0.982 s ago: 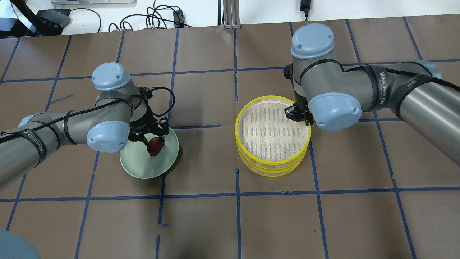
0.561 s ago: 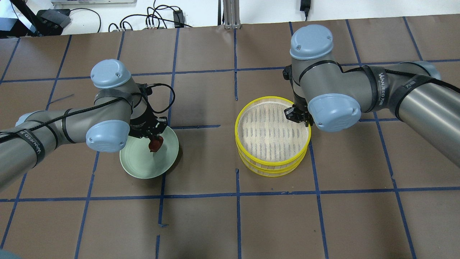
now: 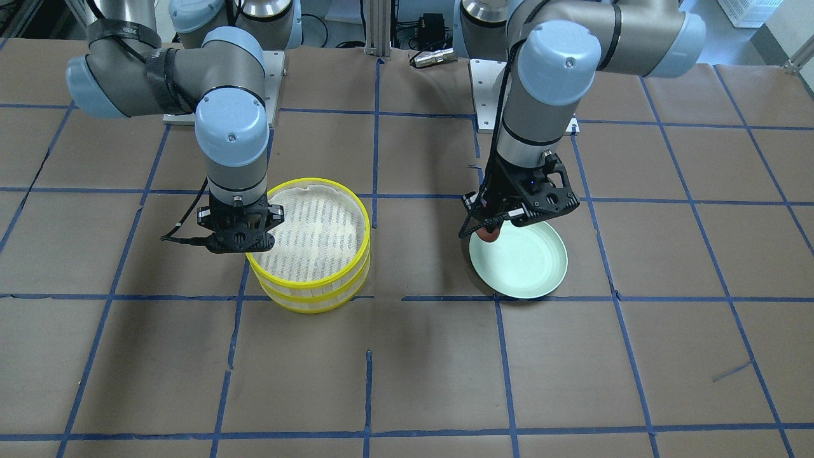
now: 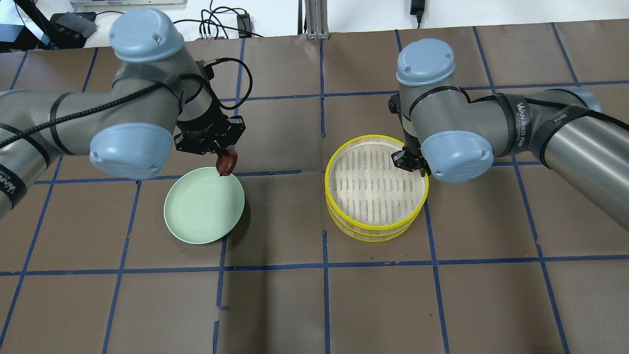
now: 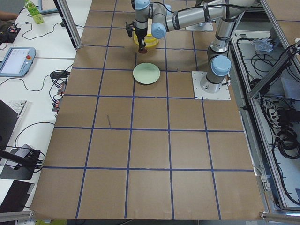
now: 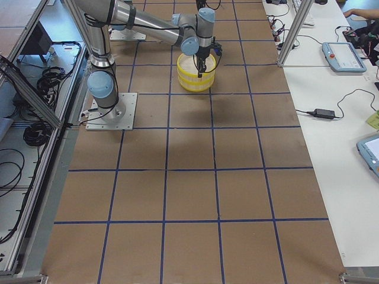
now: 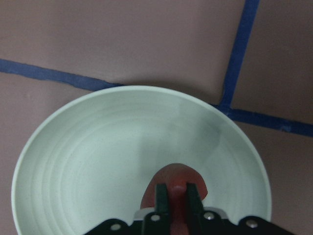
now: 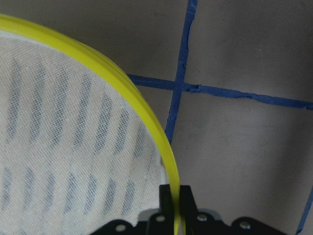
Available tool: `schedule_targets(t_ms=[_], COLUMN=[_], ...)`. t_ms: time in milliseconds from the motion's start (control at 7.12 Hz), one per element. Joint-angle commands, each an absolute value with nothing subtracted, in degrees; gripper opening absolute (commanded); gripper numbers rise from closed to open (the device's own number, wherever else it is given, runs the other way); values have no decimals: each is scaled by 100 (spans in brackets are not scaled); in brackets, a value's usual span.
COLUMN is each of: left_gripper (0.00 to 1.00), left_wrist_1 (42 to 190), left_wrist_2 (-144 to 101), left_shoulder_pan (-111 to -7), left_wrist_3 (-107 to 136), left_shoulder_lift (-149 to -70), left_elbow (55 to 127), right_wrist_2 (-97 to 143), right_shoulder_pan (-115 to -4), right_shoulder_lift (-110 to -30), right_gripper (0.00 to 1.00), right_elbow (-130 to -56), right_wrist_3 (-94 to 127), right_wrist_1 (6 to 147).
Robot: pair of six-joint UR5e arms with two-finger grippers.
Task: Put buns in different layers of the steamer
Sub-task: 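Carry brown bun over top tier while right gripper releases rim and rises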
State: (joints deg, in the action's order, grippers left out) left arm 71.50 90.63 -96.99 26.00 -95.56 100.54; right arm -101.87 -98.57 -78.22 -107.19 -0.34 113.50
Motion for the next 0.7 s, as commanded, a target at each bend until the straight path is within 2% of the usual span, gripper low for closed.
schedule_targets(t_ms=[0,281,561], left_gripper=[0,0,1], left_wrist_1=[7611,7542,7489], left_wrist_2=[9027,9009,8921], left_shoulder_pan=[-10028,-10046,-10264], left_wrist_3=[3127,3217,3592], left_shoulder_lift=[-9571,-9632,-9764], left_elbow=[9545,9545,9475], right_wrist_2=[-10178,-10047,-9398], right_shoulder_pan=[-9853,-9757,-9433], right_shoulder_lift=[-7822,-8049,-8393], right_gripper=[99,100,99], right_elbow=[-10697,-10513,-9726], right_wrist_3=[-35,-35,-26], right_wrist_1=[11347,11294,10218])
